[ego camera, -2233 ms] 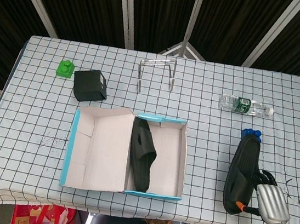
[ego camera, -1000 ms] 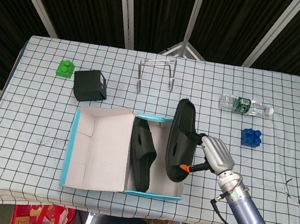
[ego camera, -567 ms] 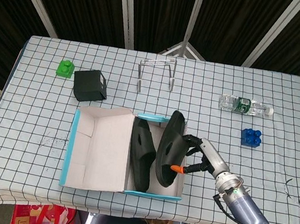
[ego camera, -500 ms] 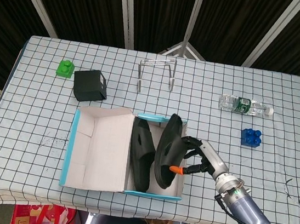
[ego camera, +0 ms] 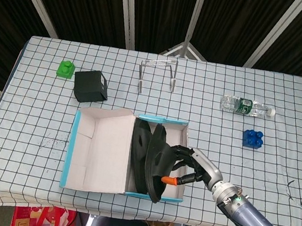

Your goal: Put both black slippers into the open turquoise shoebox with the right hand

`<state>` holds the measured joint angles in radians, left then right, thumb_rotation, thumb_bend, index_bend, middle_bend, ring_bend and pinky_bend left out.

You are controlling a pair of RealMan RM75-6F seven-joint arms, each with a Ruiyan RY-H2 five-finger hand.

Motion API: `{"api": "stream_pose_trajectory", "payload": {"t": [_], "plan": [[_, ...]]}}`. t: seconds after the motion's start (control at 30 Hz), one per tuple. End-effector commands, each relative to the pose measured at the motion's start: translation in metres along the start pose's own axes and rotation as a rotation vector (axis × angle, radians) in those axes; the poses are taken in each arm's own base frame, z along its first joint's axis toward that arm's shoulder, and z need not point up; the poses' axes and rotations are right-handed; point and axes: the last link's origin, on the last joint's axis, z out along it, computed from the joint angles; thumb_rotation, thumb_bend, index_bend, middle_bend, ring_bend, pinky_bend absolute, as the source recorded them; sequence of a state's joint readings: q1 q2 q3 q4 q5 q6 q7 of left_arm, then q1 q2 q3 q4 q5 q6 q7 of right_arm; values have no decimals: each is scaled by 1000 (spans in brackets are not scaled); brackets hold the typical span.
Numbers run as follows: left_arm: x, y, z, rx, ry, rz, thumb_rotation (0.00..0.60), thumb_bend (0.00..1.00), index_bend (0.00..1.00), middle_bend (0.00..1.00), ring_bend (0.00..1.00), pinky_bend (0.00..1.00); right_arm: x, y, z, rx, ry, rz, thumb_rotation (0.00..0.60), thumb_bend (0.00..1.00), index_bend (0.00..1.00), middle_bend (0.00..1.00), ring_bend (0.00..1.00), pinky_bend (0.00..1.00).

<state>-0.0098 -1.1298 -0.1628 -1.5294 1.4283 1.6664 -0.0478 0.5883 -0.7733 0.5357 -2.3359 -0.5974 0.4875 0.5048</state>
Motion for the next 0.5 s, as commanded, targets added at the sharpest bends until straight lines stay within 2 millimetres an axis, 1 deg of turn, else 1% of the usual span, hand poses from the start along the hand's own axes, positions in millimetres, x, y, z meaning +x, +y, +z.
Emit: {"api": "stream_pose_trajectory", "payload": {"t": [0.03, 0.33, 0.5], "plan": [[0, 0, 0, 1, 0, 0, 600, 643, 236, 54, 28, 97, 0, 8, 10, 30, -5, -18, 600, 800, 638, 420, 344, 323], [-1, -1, 1, 3, -1, 4, 600, 643, 236, 54, 28, 97, 3, 24, 31, 67, 18, -54, 600, 802, 638, 419, 344, 323], [-1, -1, 2, 6, 1, 4, 600, 643, 236, 54, 28, 98, 6, 34, 40, 54, 46, -71, 600, 803, 638, 419, 344, 323]]}}
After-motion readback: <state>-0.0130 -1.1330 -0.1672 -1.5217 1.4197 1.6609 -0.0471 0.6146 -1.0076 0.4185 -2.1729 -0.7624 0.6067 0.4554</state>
